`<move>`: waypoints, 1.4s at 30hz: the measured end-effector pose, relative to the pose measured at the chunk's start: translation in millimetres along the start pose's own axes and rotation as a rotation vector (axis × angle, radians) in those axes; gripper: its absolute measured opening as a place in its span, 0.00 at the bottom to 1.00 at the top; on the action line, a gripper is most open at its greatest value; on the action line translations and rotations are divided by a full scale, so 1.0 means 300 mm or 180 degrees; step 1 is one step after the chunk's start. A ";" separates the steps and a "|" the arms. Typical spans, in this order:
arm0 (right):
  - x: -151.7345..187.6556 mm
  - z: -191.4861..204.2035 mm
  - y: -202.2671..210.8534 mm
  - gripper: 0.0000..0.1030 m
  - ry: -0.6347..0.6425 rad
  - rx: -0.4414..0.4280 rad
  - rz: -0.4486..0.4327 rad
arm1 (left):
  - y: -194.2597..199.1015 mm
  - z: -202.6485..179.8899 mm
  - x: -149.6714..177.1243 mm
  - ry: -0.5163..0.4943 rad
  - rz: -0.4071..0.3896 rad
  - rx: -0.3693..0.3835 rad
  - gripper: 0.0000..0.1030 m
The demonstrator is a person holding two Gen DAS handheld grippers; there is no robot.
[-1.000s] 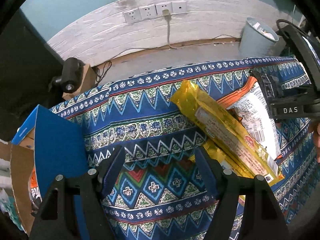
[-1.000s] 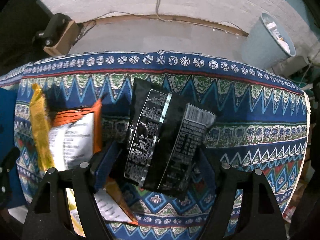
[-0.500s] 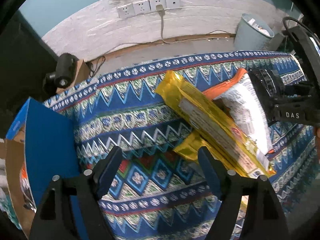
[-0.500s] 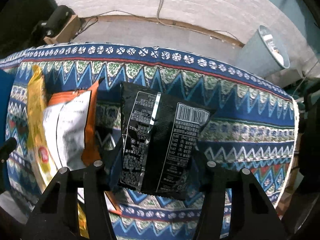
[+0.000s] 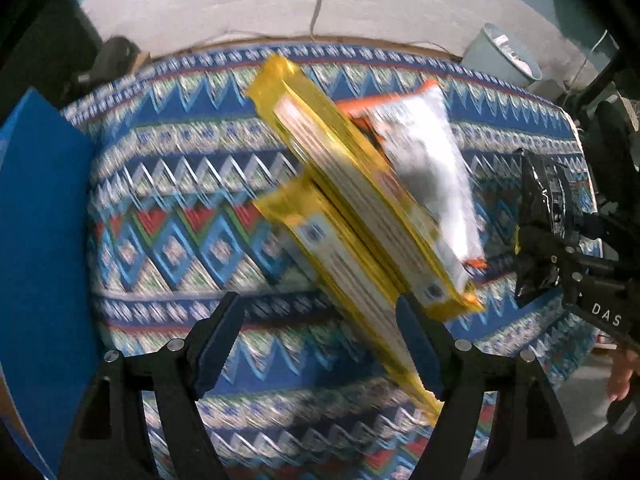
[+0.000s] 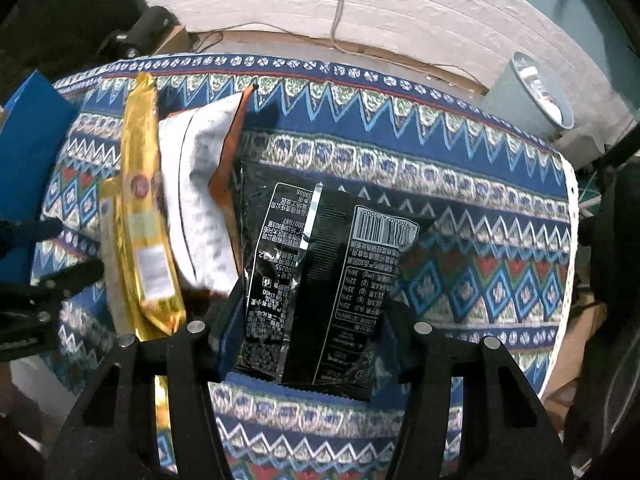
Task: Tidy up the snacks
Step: 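Grasp black chip bag with right tool while left tool lowers onto gold bar, then grasp gold wafer bar with left tool while right tool lifts black bag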
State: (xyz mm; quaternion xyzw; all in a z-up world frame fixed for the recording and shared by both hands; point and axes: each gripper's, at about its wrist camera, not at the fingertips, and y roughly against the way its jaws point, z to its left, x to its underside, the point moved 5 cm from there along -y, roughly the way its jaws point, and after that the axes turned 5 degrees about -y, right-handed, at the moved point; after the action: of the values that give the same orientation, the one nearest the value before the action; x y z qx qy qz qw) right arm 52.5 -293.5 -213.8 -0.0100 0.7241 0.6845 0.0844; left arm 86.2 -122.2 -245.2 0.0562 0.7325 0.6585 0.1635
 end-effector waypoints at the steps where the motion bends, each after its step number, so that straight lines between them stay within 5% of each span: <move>1: 0.011 -0.005 0.008 0.54 -0.0003 -0.0003 -0.0010 | -0.002 -0.020 0.008 -0.0003 0.0019 0.0041 0.77; 19: 0.127 -0.053 0.105 0.54 -0.0057 -0.0064 -0.0118 | -0.158 -0.216 0.066 -0.0529 0.0324 -0.0202 0.81; 35: 0.112 0.058 0.087 0.54 0.0172 -0.0146 -0.0076 | -0.141 0.091 0.157 -0.0360 0.0358 -0.0320 0.81; 37: 0.112 0.063 0.086 0.54 0.0175 -0.0151 -0.0073 | -0.124 0.128 0.138 -0.0397 0.0268 -0.0306 0.77; 42: 0.112 0.070 0.081 0.54 0.0176 -0.0139 -0.0055 | -0.118 0.131 0.090 -0.0563 0.0094 -0.0312 0.47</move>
State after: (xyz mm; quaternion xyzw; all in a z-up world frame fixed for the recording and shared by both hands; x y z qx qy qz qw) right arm 18.6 -267.8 -195.3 -0.0370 0.7109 0.6989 0.0700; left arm 77.9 -81.4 -287.6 0.1168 0.6813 0.6883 0.2203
